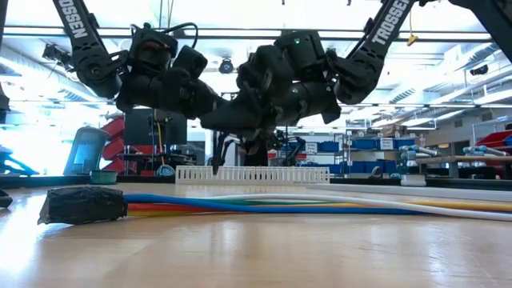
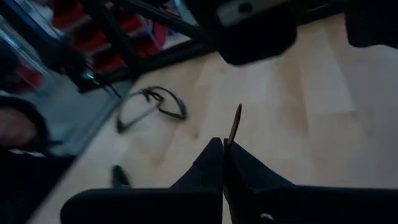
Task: Ziptie cables
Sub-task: Wrap the zip tie around the cable wires
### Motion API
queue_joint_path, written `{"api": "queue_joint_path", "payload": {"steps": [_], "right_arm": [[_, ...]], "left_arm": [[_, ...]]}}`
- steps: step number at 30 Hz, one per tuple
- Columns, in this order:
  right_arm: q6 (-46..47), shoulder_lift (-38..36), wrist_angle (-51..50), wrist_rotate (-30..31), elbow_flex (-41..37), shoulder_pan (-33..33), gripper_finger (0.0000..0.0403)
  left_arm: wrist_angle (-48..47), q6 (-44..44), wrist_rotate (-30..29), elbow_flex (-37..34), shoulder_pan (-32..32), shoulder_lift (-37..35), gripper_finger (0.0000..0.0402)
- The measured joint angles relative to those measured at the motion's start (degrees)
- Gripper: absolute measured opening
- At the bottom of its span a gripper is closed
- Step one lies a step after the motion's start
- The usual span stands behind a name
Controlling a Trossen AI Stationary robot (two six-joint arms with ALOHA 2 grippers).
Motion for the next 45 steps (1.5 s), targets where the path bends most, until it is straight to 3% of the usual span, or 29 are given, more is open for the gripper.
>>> {"api": "queue_joint_path", "payload": {"steps": [11,19,30,40,45], "right_arm": [[11.2,0.0,2.7,-5.7,-0.2,-1.2,0.0],[18.8,0.0,18.7,-4.7,-5.8,-2.9,0.0],[20.9,-0.1,15.5,-5.2,-3.2,-2.9,0.0],[21.8,-0.1,14.7,-5.2,-3.3,-2.8,0.0],[23.6,-0.1,18.9,-3.8,-5.0,-2.9,0.0]], "left_arm": [[0.1,8.3,-3.6,-0.9,-1.1,-0.8,0.0],[1.3,12.3,-10.8,-3.8,-4.9,-3.5,0.0],[0.9,20.0,-18.6,-3.4,-10.1,-3.5,0.0],[1.2,19.9,-19.3,-3.3,-10.5,-3.5,0.0],[1.2,19.8,-19.4,-3.3,-10.8,-3.5,0.0]]}}
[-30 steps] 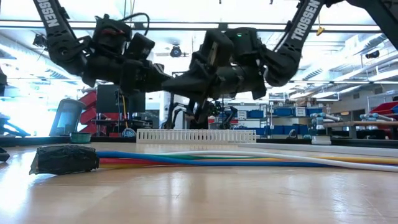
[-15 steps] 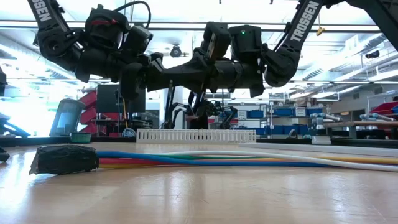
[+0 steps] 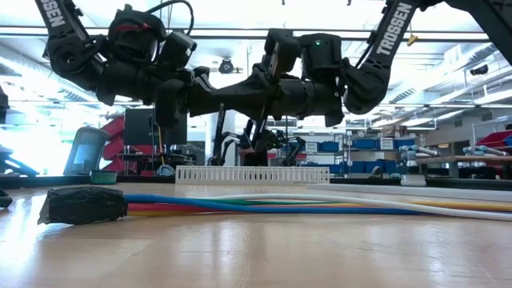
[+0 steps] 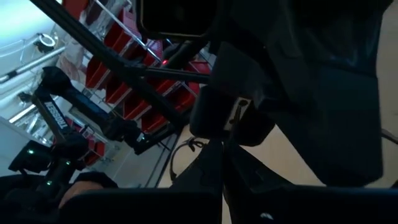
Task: Ziptie cables
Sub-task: Wrap the zip tie around the cable wires
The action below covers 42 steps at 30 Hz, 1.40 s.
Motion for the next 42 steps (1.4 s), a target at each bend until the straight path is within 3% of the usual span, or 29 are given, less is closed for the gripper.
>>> {"api": "queue_joint_path", "payload": {"steps": [19,24,30,42], "right_arm": [[2.0,0.0,2.2,0.0,-0.6,-1.0,0.0],[3.1,0.0,2.3,-0.4,-0.6,-1.8,0.0],[3.4,0.1,2.3,-0.6,-0.6,-2.3,0.0],[-1.5,0.1,2.4,-1.4,-0.6,-1.8,0.0019]], "left_arm": [[-0.5,0.1,0.0,0.0,-0.7,0.0,0.0],[-2.8,6.9,-1.1,0.0,-2.4,0.0,0.0],[-3.2,7.4,-2.4,0.0,-3.9,0.0,0.0],[-3.2,6.5,-2.3,0.0,-4.1,0.0,0.0]]}}
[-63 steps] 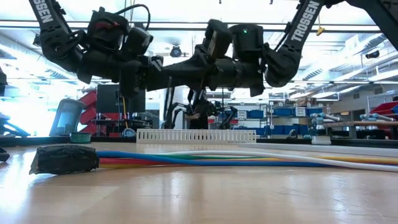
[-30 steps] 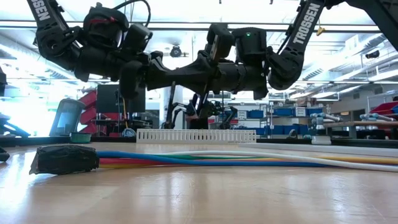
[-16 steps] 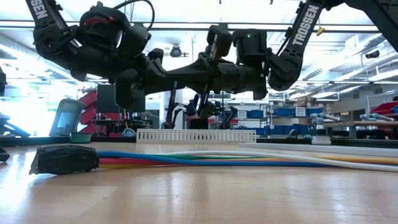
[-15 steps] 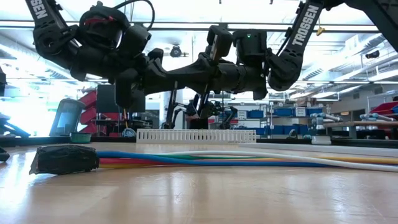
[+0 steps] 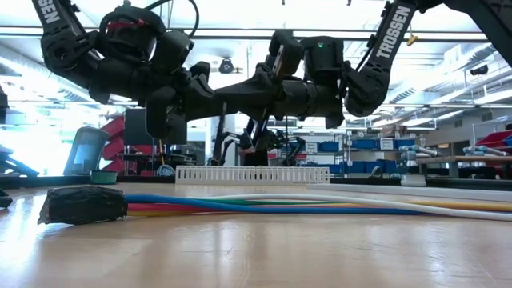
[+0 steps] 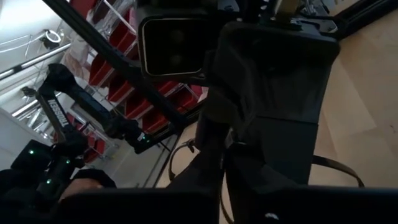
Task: Ziptie cables
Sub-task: Wrap the zip tie around the cable wires
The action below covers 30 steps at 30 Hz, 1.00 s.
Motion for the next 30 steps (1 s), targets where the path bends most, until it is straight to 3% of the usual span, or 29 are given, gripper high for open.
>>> {"api": "queue_joint_path", "payload": {"steps": [11,30], "right_arm": [[1.0,0.0,0.1,-1.7,0.0,-0.7,0.0077],[4.0,-0.1,-3.6,-10.7,0.1,-2.9,0.0077]], "left_arm": [[-0.2,-3.7,-0.2,0.0,0.0,0.0,0.0],[-0.5,-9.8,1.7,-0.1,0.1,0.1,0.0]]}}
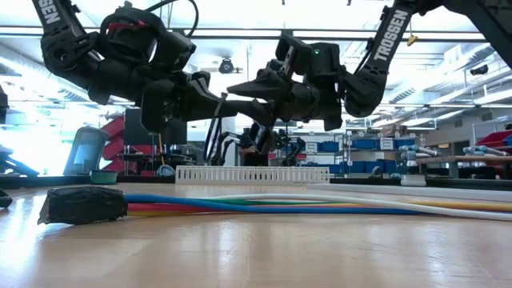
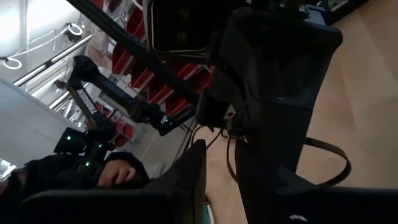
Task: Ziptie cables
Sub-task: Wrap the zip tie around the cable wires
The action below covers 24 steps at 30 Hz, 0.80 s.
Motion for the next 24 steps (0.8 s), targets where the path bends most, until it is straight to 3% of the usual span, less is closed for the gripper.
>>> {"api": "queue_joint_path", "payload": {"steps": [17,22,24], "right_arm": [[1.9,0.1,-2.3,-5.9,-0.1,-3.4,0.0077],[0.2,0.1,-2.1,-4.1,-0.1,-4.4,0.0077],[-1.7,0.1,-2.2,1.1,-0.1,-4.6,0.0077]], "left_arm": [[-2.8,-0.1,0.4,0.0,0.1,-0.1,0.0],[-3.2,0.0,0.3,0.0,0.1,-0.1,0.0],[-2.4,0.0,1.4,0.1,0.0,-0.1,0.0]]}}
